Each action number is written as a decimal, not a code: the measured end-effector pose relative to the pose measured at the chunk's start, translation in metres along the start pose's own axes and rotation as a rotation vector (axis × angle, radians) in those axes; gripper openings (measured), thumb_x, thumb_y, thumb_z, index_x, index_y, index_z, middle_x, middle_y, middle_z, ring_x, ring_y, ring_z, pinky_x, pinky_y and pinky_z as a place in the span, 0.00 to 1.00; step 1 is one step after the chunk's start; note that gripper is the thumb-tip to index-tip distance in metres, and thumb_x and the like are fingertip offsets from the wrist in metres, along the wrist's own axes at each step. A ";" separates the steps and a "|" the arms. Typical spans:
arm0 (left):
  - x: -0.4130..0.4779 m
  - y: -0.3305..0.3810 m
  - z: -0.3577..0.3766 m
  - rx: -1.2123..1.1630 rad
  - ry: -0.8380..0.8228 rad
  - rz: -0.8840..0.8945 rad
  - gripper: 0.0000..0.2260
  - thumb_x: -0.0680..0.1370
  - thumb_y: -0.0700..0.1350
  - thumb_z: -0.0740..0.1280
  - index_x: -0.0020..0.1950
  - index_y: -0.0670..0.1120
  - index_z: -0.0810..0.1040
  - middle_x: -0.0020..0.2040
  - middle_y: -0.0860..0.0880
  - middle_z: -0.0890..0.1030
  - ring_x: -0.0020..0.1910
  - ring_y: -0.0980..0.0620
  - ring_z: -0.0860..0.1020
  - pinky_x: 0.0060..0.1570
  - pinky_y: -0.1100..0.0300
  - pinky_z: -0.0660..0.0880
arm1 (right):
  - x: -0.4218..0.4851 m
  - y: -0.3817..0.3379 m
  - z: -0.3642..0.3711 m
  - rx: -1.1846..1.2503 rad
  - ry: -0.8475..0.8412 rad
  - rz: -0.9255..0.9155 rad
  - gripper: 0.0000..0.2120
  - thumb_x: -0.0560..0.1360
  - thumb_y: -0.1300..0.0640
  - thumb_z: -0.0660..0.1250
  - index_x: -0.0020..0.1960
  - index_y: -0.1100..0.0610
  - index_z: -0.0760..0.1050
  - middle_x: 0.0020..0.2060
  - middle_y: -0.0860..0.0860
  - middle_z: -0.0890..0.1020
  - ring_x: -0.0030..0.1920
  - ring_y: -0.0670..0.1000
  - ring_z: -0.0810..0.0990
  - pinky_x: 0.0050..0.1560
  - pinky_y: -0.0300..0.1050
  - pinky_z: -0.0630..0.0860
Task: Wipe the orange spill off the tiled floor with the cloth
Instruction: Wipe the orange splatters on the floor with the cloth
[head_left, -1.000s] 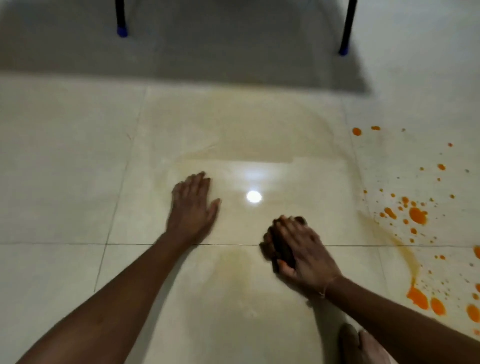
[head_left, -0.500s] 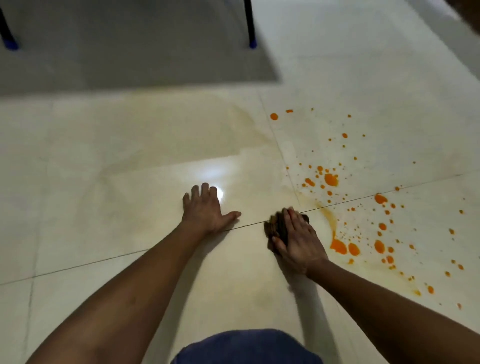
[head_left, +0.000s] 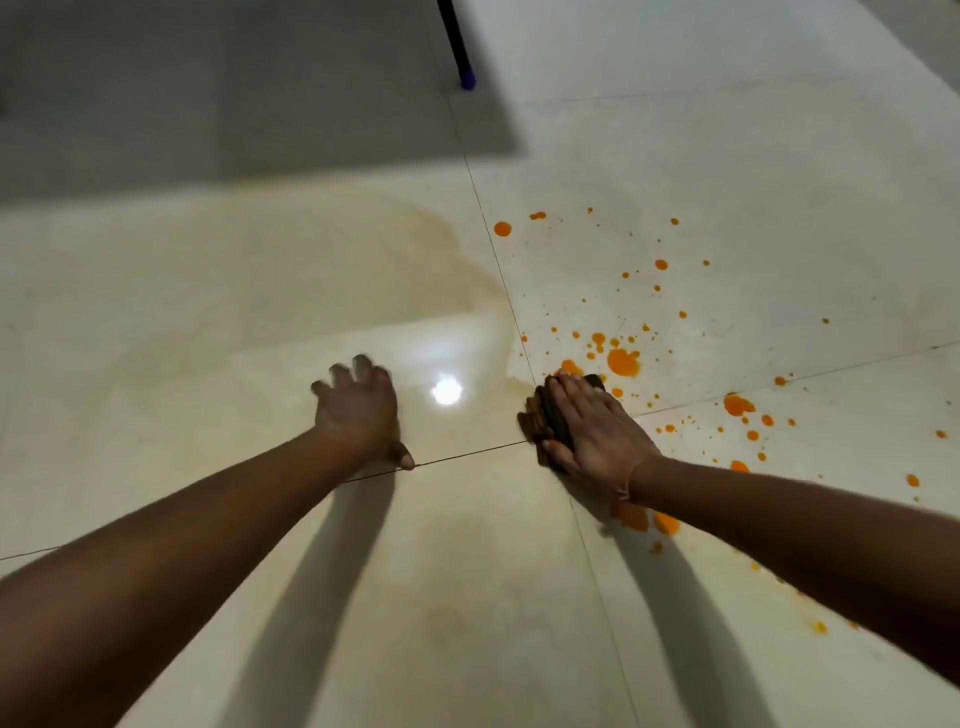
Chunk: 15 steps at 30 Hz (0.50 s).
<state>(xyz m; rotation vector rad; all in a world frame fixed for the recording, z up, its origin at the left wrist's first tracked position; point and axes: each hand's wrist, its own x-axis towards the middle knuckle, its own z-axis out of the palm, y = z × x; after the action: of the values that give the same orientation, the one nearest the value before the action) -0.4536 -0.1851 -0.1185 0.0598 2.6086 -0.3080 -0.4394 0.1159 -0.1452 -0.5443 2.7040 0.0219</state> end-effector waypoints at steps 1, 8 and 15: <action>0.000 0.004 -0.003 0.045 0.060 0.129 0.48 0.64 0.61 0.76 0.73 0.42 0.56 0.74 0.41 0.55 0.71 0.38 0.61 0.61 0.45 0.68 | -0.003 0.010 -0.002 -0.065 -0.033 -0.133 0.41 0.74 0.33 0.37 0.80 0.56 0.38 0.79 0.54 0.43 0.79 0.51 0.41 0.77 0.47 0.42; 0.002 0.044 -0.043 0.053 -0.103 0.424 0.41 0.64 0.53 0.78 0.72 0.49 0.63 0.71 0.48 0.64 0.54 0.42 0.77 0.44 0.52 0.77 | -0.077 0.057 0.035 0.026 0.048 -0.235 0.36 0.79 0.37 0.50 0.80 0.55 0.45 0.78 0.53 0.48 0.79 0.53 0.50 0.75 0.46 0.42; -0.029 0.116 -0.013 -0.176 -0.178 0.083 0.72 0.52 0.74 0.74 0.76 0.37 0.36 0.77 0.37 0.34 0.76 0.30 0.42 0.69 0.35 0.60 | -0.079 0.005 0.047 0.161 0.095 -0.140 0.38 0.78 0.39 0.53 0.80 0.55 0.43 0.79 0.52 0.45 0.79 0.49 0.41 0.77 0.50 0.45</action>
<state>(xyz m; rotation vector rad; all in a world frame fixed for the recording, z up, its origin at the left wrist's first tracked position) -0.4232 -0.0684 -0.1178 0.0754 2.4374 -0.0511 -0.3569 0.1542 -0.1603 -0.6998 2.7200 -0.2631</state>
